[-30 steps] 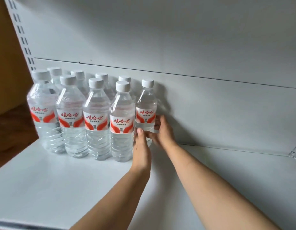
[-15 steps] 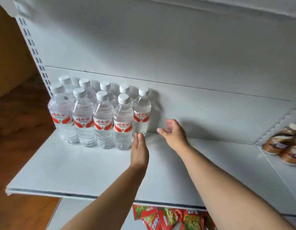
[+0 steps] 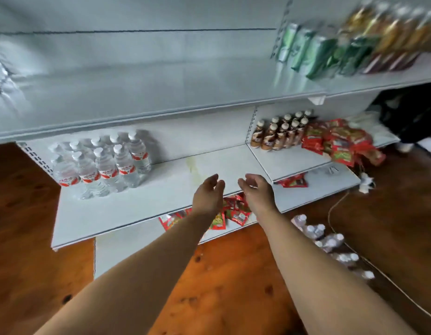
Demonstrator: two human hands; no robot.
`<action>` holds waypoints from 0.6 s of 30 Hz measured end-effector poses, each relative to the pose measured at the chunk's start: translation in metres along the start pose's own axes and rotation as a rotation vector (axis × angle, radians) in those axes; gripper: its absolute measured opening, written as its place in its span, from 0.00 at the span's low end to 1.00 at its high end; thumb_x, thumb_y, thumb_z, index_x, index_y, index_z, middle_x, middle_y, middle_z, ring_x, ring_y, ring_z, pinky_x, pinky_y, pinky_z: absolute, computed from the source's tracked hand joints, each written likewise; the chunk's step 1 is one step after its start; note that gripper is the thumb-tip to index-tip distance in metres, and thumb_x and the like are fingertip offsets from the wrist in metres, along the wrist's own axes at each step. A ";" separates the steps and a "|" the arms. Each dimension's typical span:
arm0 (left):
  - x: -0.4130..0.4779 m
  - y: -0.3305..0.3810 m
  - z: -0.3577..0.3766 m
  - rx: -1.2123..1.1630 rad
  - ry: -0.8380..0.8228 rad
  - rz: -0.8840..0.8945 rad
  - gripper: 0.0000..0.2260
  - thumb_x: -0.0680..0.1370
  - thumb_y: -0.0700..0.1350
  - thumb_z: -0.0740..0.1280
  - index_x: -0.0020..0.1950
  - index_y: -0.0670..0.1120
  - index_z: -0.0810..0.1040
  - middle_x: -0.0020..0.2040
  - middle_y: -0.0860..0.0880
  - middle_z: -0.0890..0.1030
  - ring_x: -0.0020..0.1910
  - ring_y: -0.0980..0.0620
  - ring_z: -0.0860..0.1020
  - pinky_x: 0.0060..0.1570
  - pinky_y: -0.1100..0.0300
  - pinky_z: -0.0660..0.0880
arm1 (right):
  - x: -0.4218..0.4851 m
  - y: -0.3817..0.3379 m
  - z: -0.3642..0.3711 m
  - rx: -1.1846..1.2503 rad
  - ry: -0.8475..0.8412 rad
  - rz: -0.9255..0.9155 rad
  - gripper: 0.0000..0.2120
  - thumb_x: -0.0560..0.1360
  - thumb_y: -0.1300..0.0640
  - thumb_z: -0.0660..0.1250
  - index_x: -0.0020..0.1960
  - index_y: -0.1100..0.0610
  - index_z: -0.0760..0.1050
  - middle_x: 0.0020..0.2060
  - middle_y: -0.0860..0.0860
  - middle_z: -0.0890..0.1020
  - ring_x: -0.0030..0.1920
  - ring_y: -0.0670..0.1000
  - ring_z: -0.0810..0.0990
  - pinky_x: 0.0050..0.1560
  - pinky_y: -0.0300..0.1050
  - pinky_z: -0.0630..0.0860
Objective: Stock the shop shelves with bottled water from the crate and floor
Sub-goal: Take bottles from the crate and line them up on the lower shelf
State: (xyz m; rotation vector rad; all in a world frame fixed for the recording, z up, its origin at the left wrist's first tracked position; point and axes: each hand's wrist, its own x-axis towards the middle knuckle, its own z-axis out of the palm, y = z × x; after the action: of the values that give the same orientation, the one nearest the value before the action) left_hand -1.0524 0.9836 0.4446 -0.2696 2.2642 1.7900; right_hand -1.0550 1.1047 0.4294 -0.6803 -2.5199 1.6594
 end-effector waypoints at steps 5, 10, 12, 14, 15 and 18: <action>-0.112 0.028 0.101 0.099 -0.279 0.102 0.19 0.77 0.49 0.61 0.65 0.42 0.74 0.63 0.41 0.77 0.63 0.44 0.74 0.64 0.53 0.69 | -0.095 0.054 -0.134 0.159 0.243 0.113 0.16 0.74 0.55 0.67 0.60 0.58 0.73 0.53 0.54 0.77 0.56 0.55 0.76 0.57 0.54 0.76; -0.244 0.007 0.227 0.163 -0.519 0.133 0.10 0.79 0.46 0.61 0.56 0.46 0.79 0.58 0.44 0.79 0.61 0.45 0.74 0.64 0.55 0.69 | -0.214 0.164 -0.272 0.234 0.433 0.268 0.10 0.76 0.56 0.64 0.56 0.57 0.75 0.53 0.56 0.79 0.56 0.55 0.77 0.61 0.53 0.73; -0.291 -0.010 0.276 0.190 -0.617 0.119 0.10 0.79 0.45 0.61 0.56 0.46 0.78 0.58 0.44 0.78 0.60 0.46 0.74 0.61 0.57 0.67 | -0.258 0.210 -0.317 0.246 0.490 0.355 0.03 0.76 0.57 0.65 0.49 0.53 0.75 0.52 0.55 0.79 0.56 0.55 0.77 0.62 0.57 0.73; -0.326 -0.028 0.318 0.223 -0.681 0.116 0.13 0.79 0.45 0.62 0.62 0.44 0.76 0.60 0.44 0.78 0.60 0.45 0.75 0.59 0.58 0.68 | -0.295 0.252 -0.354 0.257 0.575 0.449 0.07 0.76 0.56 0.66 0.53 0.55 0.75 0.55 0.55 0.78 0.58 0.54 0.76 0.63 0.57 0.72; -0.340 -0.038 0.337 0.247 -0.716 0.113 0.15 0.79 0.45 0.62 0.64 0.43 0.75 0.60 0.44 0.78 0.60 0.46 0.75 0.58 0.58 0.68 | -0.311 0.272 -0.369 0.270 0.608 0.496 0.12 0.76 0.55 0.66 0.57 0.57 0.74 0.57 0.55 0.78 0.59 0.54 0.76 0.64 0.56 0.72; -0.369 -0.073 0.391 0.339 -0.845 0.060 0.15 0.80 0.46 0.61 0.66 0.44 0.73 0.59 0.47 0.76 0.58 0.48 0.75 0.55 0.59 0.70 | -0.349 0.331 -0.401 0.266 0.671 0.634 0.17 0.76 0.54 0.65 0.62 0.60 0.72 0.60 0.56 0.77 0.61 0.55 0.74 0.65 0.56 0.71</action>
State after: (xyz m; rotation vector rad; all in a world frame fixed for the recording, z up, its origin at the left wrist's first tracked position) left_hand -0.6504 1.3448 0.4022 0.5243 1.8773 1.1627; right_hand -0.5202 1.4256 0.3753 -1.7637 -1.6640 1.4845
